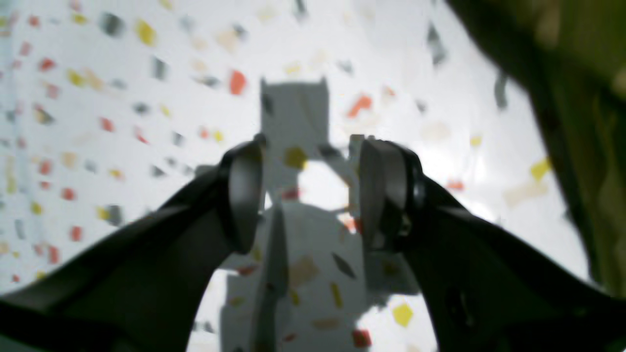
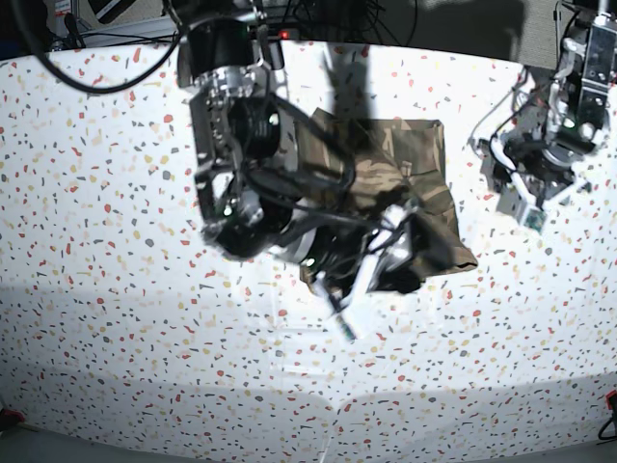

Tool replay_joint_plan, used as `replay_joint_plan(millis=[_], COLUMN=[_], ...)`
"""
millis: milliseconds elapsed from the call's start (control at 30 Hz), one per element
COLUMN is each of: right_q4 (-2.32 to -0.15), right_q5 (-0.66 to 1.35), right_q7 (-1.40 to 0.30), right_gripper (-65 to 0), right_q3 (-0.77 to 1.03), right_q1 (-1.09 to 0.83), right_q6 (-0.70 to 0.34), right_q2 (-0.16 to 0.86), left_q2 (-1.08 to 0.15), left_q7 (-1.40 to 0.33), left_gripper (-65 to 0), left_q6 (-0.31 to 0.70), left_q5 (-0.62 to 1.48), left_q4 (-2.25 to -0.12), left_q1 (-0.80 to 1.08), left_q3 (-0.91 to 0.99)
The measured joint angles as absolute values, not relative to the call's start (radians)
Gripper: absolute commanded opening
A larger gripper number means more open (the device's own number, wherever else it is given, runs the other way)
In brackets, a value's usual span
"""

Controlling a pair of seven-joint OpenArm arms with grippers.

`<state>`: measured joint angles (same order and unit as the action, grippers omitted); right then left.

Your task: Fold the T-shirt properly

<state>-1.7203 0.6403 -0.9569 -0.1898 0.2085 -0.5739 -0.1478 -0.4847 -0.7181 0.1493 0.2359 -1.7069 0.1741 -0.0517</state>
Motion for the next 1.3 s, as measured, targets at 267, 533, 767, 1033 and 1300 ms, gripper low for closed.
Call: replay_joint_plan(millis=[267,533,767,1033,1300], right_q4=[-1.72,-1.705,-1.537,-1.495,-1.494], right_q5=[0.498,0.382,0.473,0.588,0.872], right_q7=[-1.05,-1.039,-1.076,-1.152,-1.207], right_gripper=[-32.0,-32.0,-32.0,-32.0,-32.0], right_q3=[-0.129,-0.125,-0.131,-0.27,-0.451], right_q1=[0.212,0.205,0.199,0.208,0.215], right_q6=[-0.577,-0.48,-0.484,-0.517,-0.565], right_q2=[-0.123,-0.056,-0.104,-0.144,-0.149], left_q2=[-0.485,-0.485,-0.485,-0.485,-0.485], left_q7=[-0.718,-0.718,-0.718,-0.717,-0.717], left_gripper=[-33.9,-33.9,-33.9,-33.9,-33.9], left_q6=[0.152,0.152,0.152,0.152,0.152], left_q5=[0.236,0.236,0.236,0.236,0.202], left_q4=[-1.777,-1.777,-1.777,-1.777,-1.777], left_q1=[0.174,0.175,0.174,0.174,0.175], left_q3=[-0.046,-0.046,-0.046,-0.046,-0.046])
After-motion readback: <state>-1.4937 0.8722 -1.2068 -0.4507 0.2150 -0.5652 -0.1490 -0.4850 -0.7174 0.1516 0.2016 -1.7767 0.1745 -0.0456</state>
